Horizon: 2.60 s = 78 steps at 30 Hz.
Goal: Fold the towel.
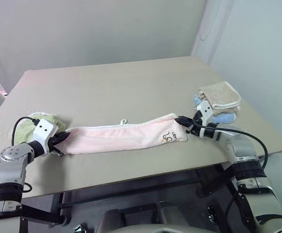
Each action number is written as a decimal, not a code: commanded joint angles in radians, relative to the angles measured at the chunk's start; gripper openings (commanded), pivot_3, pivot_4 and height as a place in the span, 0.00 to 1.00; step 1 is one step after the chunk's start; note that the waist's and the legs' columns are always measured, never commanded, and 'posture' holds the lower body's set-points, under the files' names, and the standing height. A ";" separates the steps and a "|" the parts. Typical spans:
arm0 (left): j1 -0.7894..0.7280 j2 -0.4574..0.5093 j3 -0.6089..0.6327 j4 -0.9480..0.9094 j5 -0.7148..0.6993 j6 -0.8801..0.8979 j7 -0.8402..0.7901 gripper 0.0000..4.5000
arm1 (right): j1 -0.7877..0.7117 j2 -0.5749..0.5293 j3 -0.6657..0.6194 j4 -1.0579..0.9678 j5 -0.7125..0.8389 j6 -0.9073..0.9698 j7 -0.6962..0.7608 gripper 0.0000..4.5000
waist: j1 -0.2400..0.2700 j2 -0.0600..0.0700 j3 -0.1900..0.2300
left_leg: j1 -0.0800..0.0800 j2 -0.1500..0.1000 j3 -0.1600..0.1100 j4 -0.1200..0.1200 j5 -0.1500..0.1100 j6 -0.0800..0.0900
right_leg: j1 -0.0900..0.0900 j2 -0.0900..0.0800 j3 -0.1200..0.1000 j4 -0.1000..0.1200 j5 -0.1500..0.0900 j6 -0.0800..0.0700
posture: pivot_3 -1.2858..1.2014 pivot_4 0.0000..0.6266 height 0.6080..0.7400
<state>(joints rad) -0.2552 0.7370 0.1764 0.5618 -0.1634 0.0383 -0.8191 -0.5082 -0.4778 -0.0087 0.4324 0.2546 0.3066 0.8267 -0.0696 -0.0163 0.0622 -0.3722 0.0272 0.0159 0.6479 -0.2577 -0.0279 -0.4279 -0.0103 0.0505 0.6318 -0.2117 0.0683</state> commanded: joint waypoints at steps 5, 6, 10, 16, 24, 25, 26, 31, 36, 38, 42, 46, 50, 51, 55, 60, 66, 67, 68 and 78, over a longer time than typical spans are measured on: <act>-0.031 0.007 0.033 -0.029 -0.034 0.046 0.014 0.56 | -0.061 0.022 -0.029 -0.001 -0.002 -0.034 -0.049 0.47 | 0.000 0.000 0.000 | 0.000 0.000 0.000 -0.001 0.000 0.000 | 0.000 0.000 0.000 0.000 0.000 0.000 | 0.52 0.00 0.92; -0.024 0.009 0.036 -0.038 -0.033 0.044 0.019 0.64 | -0.058 0.023 -0.030 -0.012 0.009 -0.017 -0.043 0.54 | 0.000 0.000 0.000 | 0.000 0.000 0.000 -0.001 0.000 0.000 | 0.000 0.000 0.000 0.000 0.000 0.000 | 0.52 0.00 0.92; 0.008 0.022 0.065 -0.108 -0.083 0.077 -0.015 0.87 | -0.053 0.024 -0.054 -0.064 0.051 0.041 -0.042 0.87 | -0.001 0.000 0.000 | 0.000 0.000 0.000 -0.001 0.000 0.000 | 0.000 0.000 0.000 0.000 0.000 0.000 | 0.52 0.00 0.92; 0.037 0.026 0.107 -0.268 -0.178 0.165 -0.072 0.87 | -0.061 0.005 -0.186 -0.192 0.238 0.357 -0.090 0.94 | 0.003 0.000 0.000 | -0.001 0.001 0.000 0.000 0.000 0.000 | 0.000 0.000 0.000 0.000 0.000 0.000 | 0.52 0.00 0.92; 0.131 0.004 0.039 -0.509 -0.217 0.234 -0.145 0.87 | -0.068 -0.071 -0.370 -0.186 0.584 1.068 -0.109 0.94 | 0.000 0.000 0.000 | -0.001 0.001 0.000 -0.001 0.000 0.000 | 0.000 -0.001 0.001 -0.001 0.000 0.000 | 0.52 0.00 0.92; 0.138 0.002 0.029 -0.529 -0.218 0.238 -0.150 0.87 | -0.047 -0.087 -0.370 -0.207 0.624 1.104 -0.067 0.94 | 0.000 0.000 0.000 | 0.000 0.001 0.001 -0.001 0.000 0.000 | 0.000 -0.001 0.001 -0.001 0.000 0.000 | 0.52 0.00 0.92; 0.143 -0.002 0.019 -0.543 -0.217 0.239 -0.154 0.87 | -0.023 -0.092 -0.382 -0.240 0.650 1.116 -0.053 0.94 | 0.001 0.000 0.000 | 0.000 0.001 0.000 -0.001 0.000 0.000 | -0.001 0.000 0.001 -0.001 0.000 0.000 | 0.52 0.00 0.92; 0.133 -0.019 -0.059 -0.557 -0.170 0.206 -0.162 0.87 | 0.040 -0.064 -0.484 -0.269 0.697 1.233 -0.148 0.94 | -0.001 0.000 0.000 | 0.000 0.001 0.000 0.000 0.000 0.000 | 0.000 0.001 0.001 -0.001 0.000 0.000 | 0.52 0.00 0.92; 0.098 -0.040 -0.106 -0.535 -0.148 0.189 -0.167 0.87 | 0.039 -0.027 -0.482 -0.128 0.753 1.308 -0.288 0.94 | -0.002 -0.001 -0.001 | -0.001 0.001 0.001 0.000 0.000 0.000 | 0.000 0.001 0.001 -0.002 0.000 0.000 | 0.52 0.00 0.92; 0.086 -0.045 -0.116 -0.527 -0.144 0.185 -0.168 0.87 | 0.029 -0.005 -0.500 -0.102 0.783 1.308 -0.333 0.94 | -0.003 0.000 0.000 | 0.000 0.001 0.001 0.000 0.000 0.000 | 0.000 0.001 0.001 -0.002 0.000 0.000 | 0.52 0.00 0.92; 0.067 -0.049 -0.121 -0.504 -0.141 0.181 -0.173 0.87 | -0.022 0.085 -0.591 -0.084 0.750 1.308 -0.466 0.94 | -0.004 0.000 0.000 | -0.001 0.000 0.001 -0.001 0.000 0.000 | -0.001 0.001 0.001 -0.002 0.000 0.000 | 0.52 0.00 0.92; 0.062 -0.045 -0.118 -0.502 -0.139 0.182 -0.177 0.87 | -0.033 0.146 -0.651 -0.057 0.747 1.308 -0.562 0.94 | -0.001 0.000 0.000 | -0.001 0.001 0.001 -0.001 0.000 0.000 | -0.001 0.001 0.001 -0.002 0.000 0.000 | 0.52 0.00 0.92; 0.073 -0.032 -0.116 -0.505 -0.128 0.178 -0.183 0.87 | -0.033 0.183 -0.701 -0.035 0.701 1.307 -0.626 0.94 | -0.002 0.000 0.000 | -0.002 0.000 0.000 -0.002 0.000 0.000 | -0.001 0.001 0.001 -0.003 0.000 0.000 | 0.52 0.00 0.92; 0.077 -0.031 -0.115 -0.501 -0.125 0.173 -0.185 0.87 | -0.036 0.184 -0.706 -0.024 0.712 1.307 -0.633 0.94 | -0.002 0.000 0.000 | -0.002 0.000 0.000 -0.002 0.000 0.000 | -0.001 0.000 0.001 -0.003 0.000 0.000 | 0.52 0.00 0.92; 0.083 -0.031 -0.108 -0.496 -0.124 0.169 -0.184 0.87 | -0.026 0.163 -0.700 -0.020 0.809 1.308 -0.649 0.94 | -0.003 0.000 0.000 | -0.002 0.001 0.000 -0.002 0.000 0.000 | -0.001 0.001 0.001 -0.003 0.000 0.000 | 0.52 0.00 0.92; 0.084 -0.039 -0.114 -0.487 -0.112 0.159 -0.176 0.87 | -0.003 0.152 -0.702 0.009 0.846 1.308 -0.730 0.94 | -0.004 0.000 0.000 | -0.002 0.001 0.000 -0.002 0.000 0.000 | -0.001 0.001 0.001 -0.003 0.000 0.000 | 0.52 0.00 0.92; 0.092 -0.045 -0.114 -0.496 -0.110 0.161 -0.172 0.87 | -0.016 0.176 -0.773 0.025 0.821 1.308 -0.821 0.94 | -0.004 0.000 -0.001 | -0.002 0.001 0.000 -0.002 0.000 0.000 | -0.001 0.001 0.001 -0.004 0.000 0.000 | 0.52 0.00 0.92; 0.093 -0.045 -0.114 -0.496 -0.109 0.160 -0.170 0.87 | -0.018 0.179 -0.782 0.024 0.817 1.308 -0.829 0.94 | -0.004 0.000 -0.001 | -0.001 0.001 0.000 -0.002 0.000 0.000 | 0.000 0.001 0.001 -0.004 0.000 0.000 | 0.52 0.00 0.92; 0.093 -0.046 -0.114 -0.496 -0.109 0.160 -0.169 0.87 | -0.020 0.183 -0.789 0.022 0.812 1.308 -0.836 0.94 | -0.004 0.000 -0.001 | -0.001 0.001 0.000 -0.002 0.000 0.000 | 0.000 0.001 0.001 -0.005 0.000 0.000 | 0.52 0.00 0.92; 0.086 -0.049 -0.116 -0.494 -0.109 0.164 -0.158 0.87 | -0.082 0.211 -0.851 0.101 0.779 1.189 -0.926 0.94 | -0.027 0.000 -0.002 | -0.002 0.007 0.005 -0.001 0.000 0.001 | 0.005 -0.001 0.000 -0.021 0.000 0.000 | 0.52 0.00 0.92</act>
<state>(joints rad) -0.1566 0.6855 0.0510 0.0804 -0.2703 0.2112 -0.9802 -0.5735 -0.2563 -0.8375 0.5276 1.0736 1.5572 -0.0544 -0.0965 -0.0168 0.0606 -0.3742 0.0339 0.0216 0.6466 -0.2579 -0.0273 -0.4225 -0.0127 0.0512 0.6110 -0.2118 0.0687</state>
